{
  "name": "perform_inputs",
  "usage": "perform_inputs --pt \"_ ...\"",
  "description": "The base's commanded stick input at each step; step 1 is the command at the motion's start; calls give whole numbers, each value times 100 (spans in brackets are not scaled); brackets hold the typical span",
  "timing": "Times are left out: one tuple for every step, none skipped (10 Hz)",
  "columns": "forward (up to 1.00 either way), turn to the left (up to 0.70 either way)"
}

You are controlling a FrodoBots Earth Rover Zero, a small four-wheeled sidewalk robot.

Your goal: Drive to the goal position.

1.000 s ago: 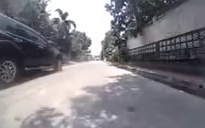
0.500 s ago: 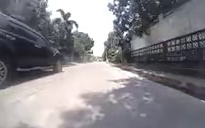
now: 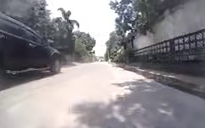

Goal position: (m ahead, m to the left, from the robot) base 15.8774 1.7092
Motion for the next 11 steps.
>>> perform_inputs --pt "85 -34" --pt "85 -14" --pt "85 0" --pt "85 0" --pt "85 0" --pt "85 0" --pt "85 0" --pt "85 0" --pt "85 0" --pt "85 0" --pt "85 0"
